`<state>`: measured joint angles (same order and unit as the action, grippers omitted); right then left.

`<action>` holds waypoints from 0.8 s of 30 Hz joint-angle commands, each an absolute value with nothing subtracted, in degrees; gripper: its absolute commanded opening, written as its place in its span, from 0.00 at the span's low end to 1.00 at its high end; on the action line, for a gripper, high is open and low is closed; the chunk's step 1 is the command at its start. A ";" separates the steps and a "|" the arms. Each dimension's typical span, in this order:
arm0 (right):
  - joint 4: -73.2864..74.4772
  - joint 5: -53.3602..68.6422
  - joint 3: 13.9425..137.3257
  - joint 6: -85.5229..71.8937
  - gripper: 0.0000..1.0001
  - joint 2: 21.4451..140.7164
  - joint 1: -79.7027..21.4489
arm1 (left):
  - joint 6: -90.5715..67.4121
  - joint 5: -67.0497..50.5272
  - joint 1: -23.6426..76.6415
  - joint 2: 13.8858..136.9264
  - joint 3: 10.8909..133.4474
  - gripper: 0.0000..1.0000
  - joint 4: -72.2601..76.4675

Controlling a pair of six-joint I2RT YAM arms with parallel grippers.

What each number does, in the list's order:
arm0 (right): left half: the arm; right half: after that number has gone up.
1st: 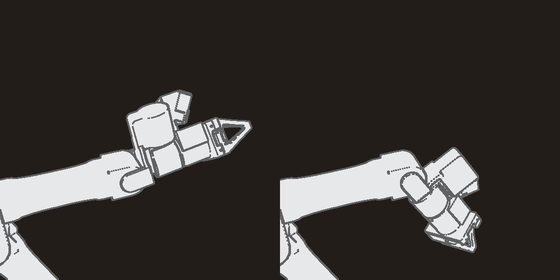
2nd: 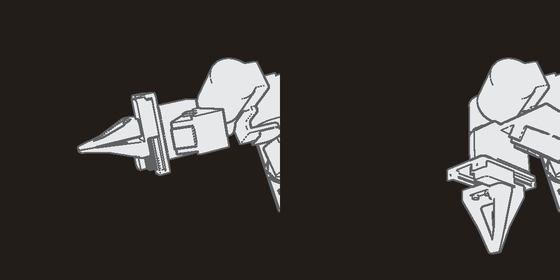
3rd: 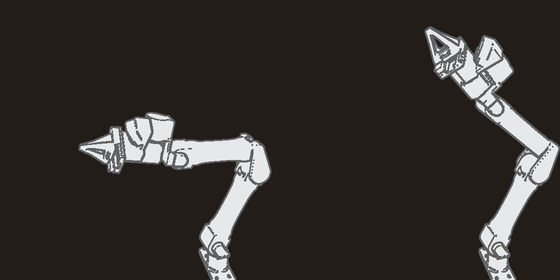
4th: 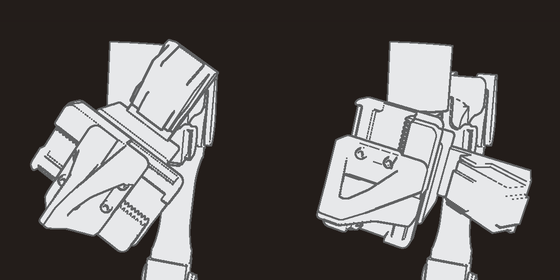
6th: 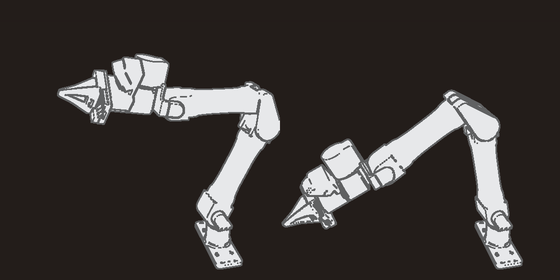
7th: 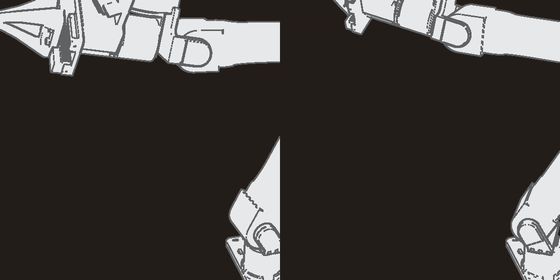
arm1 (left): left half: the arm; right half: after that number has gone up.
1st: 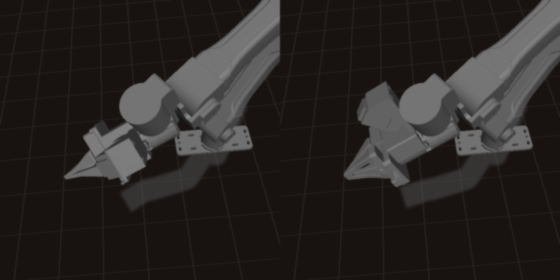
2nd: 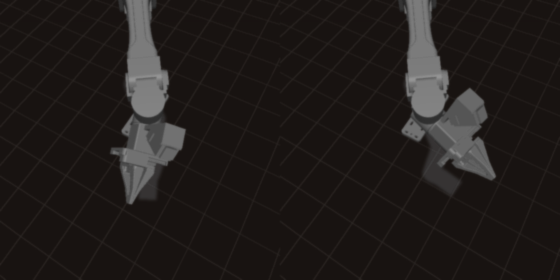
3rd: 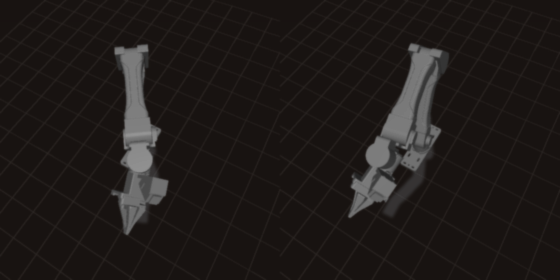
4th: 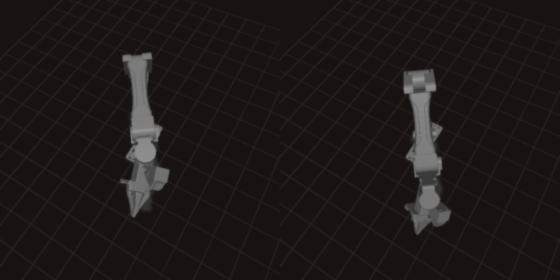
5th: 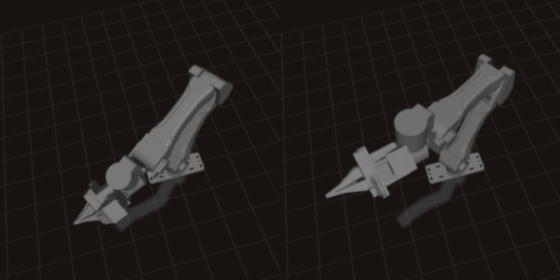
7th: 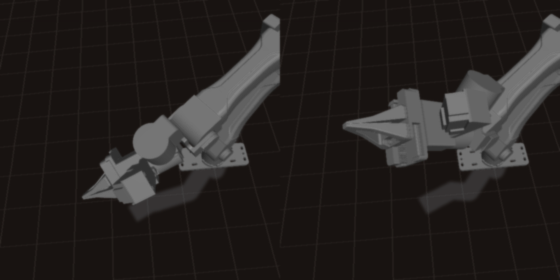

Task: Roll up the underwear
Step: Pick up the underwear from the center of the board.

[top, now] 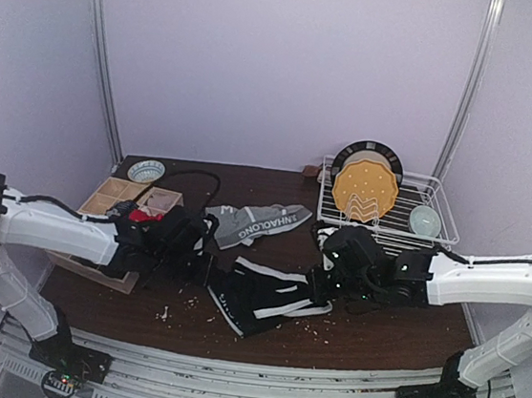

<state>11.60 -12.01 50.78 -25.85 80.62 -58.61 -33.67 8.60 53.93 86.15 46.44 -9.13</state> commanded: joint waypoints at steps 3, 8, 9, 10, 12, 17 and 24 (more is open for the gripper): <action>3.06 -5.74 43.97 -29.25 0.13 76.91 -58.88 | -34.28 14.53 53.87 77.03 42.43 0.00 -12.45; 5.91 -5.46 56.19 -25.09 0.68 86.52 -68.10 | -33.44 12.76 54.95 75.02 41.31 0.00 -10.93; 5.49 -5.40 58.26 -24.69 0.74 88.46 -68.44 | -33.35 12.77 55.13 74.03 41.44 0.00 -11.17; 3.28 -5.04 59.25 -24.25 0.85 90.56 -68.40 | -33.08 12.70 55.31 72.96 41.57 0.00 -11.32; 1.04 -3.94 61.36 -23.17 0.91 93.87 -67.27 | -32.14 12.78 55.78 70.08 41.99 0.00 -12.11; 0.49 -0.95 68.07 -21.96 0.91 104.00 -64.39 | -30.98 12.93 56.09 67.17 43.98 0.00 -15.53; -0.92 -1.72 70.67 -23.01 0.53 109.02 -61.83 | -30.77 13.13 56.34 65.64 44.51 0.00 -17.18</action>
